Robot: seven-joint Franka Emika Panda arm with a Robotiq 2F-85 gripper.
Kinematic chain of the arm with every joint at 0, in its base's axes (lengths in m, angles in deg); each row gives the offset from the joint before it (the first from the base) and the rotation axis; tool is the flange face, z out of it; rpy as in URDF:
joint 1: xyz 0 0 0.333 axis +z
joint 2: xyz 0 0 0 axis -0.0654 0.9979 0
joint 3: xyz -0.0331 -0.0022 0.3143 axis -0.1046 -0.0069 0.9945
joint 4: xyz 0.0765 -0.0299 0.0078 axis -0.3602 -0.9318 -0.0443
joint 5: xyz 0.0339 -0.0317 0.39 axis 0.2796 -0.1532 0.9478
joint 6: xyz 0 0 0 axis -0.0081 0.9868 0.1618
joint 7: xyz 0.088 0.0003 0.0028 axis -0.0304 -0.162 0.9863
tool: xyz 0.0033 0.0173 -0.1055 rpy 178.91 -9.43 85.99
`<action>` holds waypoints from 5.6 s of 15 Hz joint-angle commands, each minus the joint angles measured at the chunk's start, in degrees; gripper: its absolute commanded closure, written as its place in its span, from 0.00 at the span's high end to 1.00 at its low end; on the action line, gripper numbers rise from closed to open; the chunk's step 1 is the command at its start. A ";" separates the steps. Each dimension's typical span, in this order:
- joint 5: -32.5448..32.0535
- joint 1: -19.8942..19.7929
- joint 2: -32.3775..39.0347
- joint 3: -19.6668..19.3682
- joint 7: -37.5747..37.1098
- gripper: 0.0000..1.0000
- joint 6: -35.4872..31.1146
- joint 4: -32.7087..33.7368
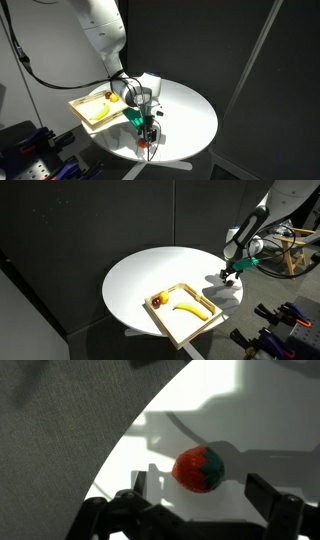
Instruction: Put the strawberry in the box.
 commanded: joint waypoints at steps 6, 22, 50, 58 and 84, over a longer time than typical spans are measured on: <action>0.46 -0.56 2.13 -0.14 0.98 0.73 0.13 2.51; -0.50 1.27 -2.51 -1.67 -0.45 0.27 2.87 0.82; -2.88 9.46 -22.07 6.09 1.00 0.27 17.55 -7.64; -0.13 11.07 -18.03 9.15 -1.74 0.27 18.48 -4.12; 1.73 16.06 -9.03 10.72 -6.82 0.52 7.74 1.94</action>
